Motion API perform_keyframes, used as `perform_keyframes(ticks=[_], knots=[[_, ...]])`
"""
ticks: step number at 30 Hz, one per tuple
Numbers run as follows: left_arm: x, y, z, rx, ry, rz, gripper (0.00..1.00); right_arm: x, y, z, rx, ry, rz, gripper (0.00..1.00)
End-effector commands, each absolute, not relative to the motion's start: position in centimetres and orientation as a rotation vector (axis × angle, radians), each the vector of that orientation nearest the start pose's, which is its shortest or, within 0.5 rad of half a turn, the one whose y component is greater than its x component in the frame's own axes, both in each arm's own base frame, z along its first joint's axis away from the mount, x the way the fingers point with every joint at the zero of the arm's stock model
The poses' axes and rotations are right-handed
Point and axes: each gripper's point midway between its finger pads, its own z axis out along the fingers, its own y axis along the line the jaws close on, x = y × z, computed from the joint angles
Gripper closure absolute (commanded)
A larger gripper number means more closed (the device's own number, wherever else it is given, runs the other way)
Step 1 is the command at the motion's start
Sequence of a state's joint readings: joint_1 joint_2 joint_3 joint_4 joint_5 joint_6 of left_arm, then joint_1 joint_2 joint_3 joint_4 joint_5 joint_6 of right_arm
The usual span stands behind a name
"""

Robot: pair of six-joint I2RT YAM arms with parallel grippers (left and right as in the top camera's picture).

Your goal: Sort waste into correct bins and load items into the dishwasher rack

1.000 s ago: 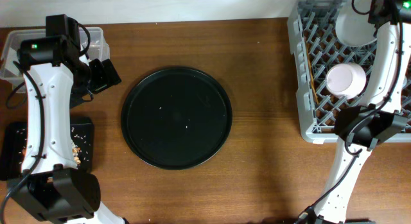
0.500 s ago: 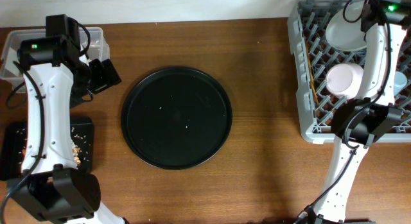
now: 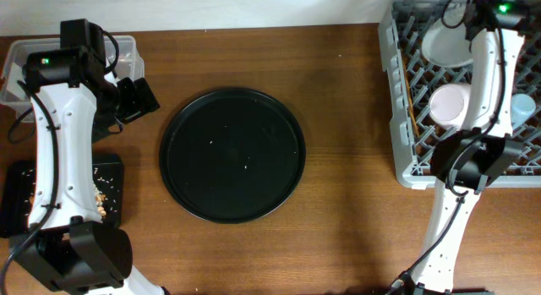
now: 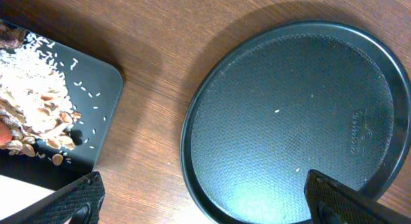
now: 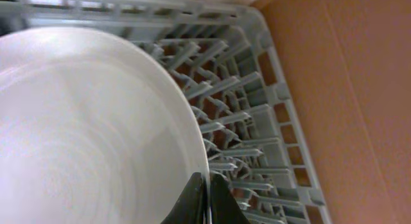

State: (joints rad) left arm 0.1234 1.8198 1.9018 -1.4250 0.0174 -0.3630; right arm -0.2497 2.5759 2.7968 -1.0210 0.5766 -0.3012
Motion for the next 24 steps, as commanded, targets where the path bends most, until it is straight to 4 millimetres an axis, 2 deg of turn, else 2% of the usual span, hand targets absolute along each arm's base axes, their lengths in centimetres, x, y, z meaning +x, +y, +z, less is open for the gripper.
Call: perform_keyframes(ticks=[1,10,13,19,22,24], knots=[[37.7,4.5,21.0,-0.712,2.828,-0.052,0.01,57.6,-23.5,23.7,0.174,2.363,-0.962,0.96],[37.7,4.5,21.0,-0.712,2.828,-0.052,0.01,58.1,-23.7,24.4,0.186,2.324,-0.967,0.95],[37.7,4.5,21.0,-0.712,2.828,-0.052,0.01,58.6,-23.8,25.0,0.091,2.314,-1.013,0.96],[37.7,4.5,21.0,-0.712,2.828,-0.052,0.01,59.6,-23.4,25.4,0.03,2.286,-0.989,0.96],[37.7,4.5,21.0,-0.712,2.828,-0.052,0.01,60.2,-22.4,24.7,-0.024,2.302,-0.931,0.96],[37.7,4.5,21.0,-0.712,2.828,-0.052,0.01,60.3,-21.7,23.4,-0.104,2.342,-0.977,0.96]])
